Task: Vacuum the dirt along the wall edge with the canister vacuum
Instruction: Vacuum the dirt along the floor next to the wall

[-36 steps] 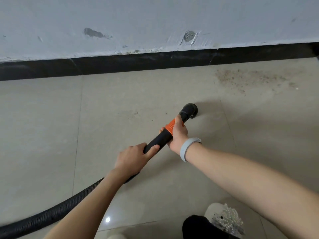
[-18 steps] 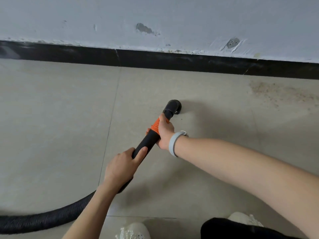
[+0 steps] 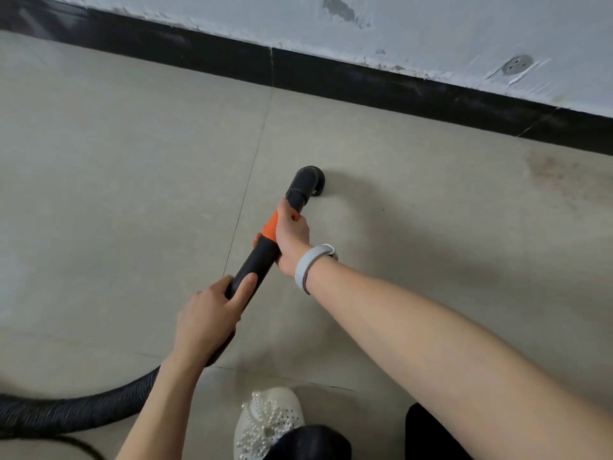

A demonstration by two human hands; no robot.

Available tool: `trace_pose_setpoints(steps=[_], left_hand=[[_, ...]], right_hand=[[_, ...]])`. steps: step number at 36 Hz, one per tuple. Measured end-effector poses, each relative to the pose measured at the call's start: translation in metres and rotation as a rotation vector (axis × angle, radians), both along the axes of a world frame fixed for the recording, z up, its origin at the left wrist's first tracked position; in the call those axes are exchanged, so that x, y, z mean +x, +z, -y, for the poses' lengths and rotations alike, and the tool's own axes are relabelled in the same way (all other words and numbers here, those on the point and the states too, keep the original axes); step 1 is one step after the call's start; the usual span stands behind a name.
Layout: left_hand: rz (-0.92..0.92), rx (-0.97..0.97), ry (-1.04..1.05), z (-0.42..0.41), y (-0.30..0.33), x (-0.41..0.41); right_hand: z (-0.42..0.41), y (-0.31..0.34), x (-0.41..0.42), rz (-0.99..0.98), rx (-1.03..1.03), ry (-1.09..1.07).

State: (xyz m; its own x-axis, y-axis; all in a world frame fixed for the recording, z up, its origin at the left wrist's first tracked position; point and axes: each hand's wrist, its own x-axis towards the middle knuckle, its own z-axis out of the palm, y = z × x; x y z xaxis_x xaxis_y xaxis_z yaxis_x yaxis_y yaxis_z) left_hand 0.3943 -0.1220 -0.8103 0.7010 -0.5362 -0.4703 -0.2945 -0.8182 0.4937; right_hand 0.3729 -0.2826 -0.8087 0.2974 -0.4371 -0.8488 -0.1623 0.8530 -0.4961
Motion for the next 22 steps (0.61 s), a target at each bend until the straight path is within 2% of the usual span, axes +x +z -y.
trace_pose_setpoints(steps=[12, 15, 22], left_hand=[[-0.026, 0.001, 0.006, -0.083, -0.006, -0.016], [-0.001, 0.019, -0.017, -0.08, -0.005, -0.016], [-0.019, 0.022, -0.077, -0.033, 0.0, -0.005]], right_hand=[[-0.08, -0.011, -0.018, 0.001, 0.007, 0.035], [-0.079, -0.013, -0.018, -0.011, 0.003, 0.045], [-0.035, -0.005, -0.021, -0.004, 0.01, -0.113]])
